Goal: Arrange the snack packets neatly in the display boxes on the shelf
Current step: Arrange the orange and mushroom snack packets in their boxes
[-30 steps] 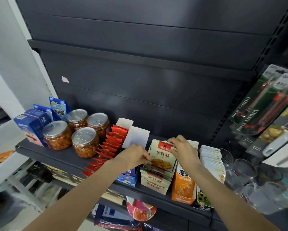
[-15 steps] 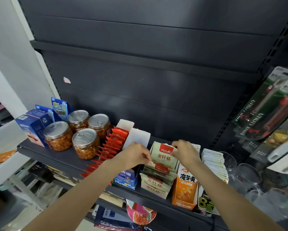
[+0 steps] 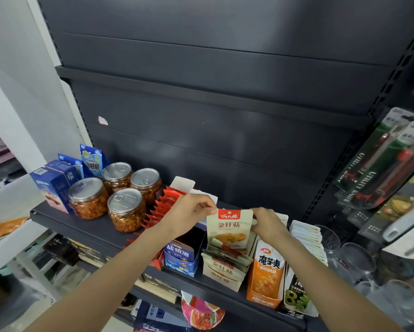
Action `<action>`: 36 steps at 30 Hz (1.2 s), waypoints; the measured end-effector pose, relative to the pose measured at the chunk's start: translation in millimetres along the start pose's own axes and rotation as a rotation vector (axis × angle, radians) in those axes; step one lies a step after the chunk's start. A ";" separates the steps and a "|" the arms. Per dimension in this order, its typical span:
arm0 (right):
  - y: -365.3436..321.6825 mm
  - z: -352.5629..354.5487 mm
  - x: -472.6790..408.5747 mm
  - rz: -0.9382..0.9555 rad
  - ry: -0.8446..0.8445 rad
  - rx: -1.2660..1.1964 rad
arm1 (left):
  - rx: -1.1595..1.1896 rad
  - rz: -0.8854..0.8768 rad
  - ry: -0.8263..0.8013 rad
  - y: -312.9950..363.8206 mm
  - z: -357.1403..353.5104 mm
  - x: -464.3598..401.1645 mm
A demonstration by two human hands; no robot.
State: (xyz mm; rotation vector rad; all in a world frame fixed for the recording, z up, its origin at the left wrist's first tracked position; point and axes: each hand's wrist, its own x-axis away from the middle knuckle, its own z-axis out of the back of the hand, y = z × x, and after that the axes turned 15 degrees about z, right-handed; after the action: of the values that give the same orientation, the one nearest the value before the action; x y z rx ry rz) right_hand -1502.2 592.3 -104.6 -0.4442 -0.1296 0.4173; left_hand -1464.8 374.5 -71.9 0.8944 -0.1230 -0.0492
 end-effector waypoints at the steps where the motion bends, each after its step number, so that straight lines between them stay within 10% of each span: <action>1: 1.0 1.7 -0.7 0.018 -0.007 -0.038 | 0.019 0.000 0.007 0.3 1.9 -0.6; 9: -19.7 48.8 19.0 0.160 0.392 -0.196 | 0.017 -0.071 0.106 13.2 7.7 -2.1; 17: -53.1 73.5 34.4 0.322 0.273 -0.165 | 0.173 -0.133 0.129 38.4 14.7 7.4; 27: -52.3 91.0 62.8 0.296 0.615 -0.574 | 0.555 0.613 -0.153 26.0 16.7 20.1; 36: -45.1 79.1 76.4 0.191 0.615 -0.624 | 0.936 0.350 -0.114 25.6 24.4 26.6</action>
State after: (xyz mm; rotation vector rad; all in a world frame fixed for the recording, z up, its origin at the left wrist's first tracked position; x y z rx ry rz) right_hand -1433.2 618.2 -11.4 -1.1855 0.3955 0.4058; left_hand -1441.7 369.2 -34.5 1.7908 -0.4280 0.3098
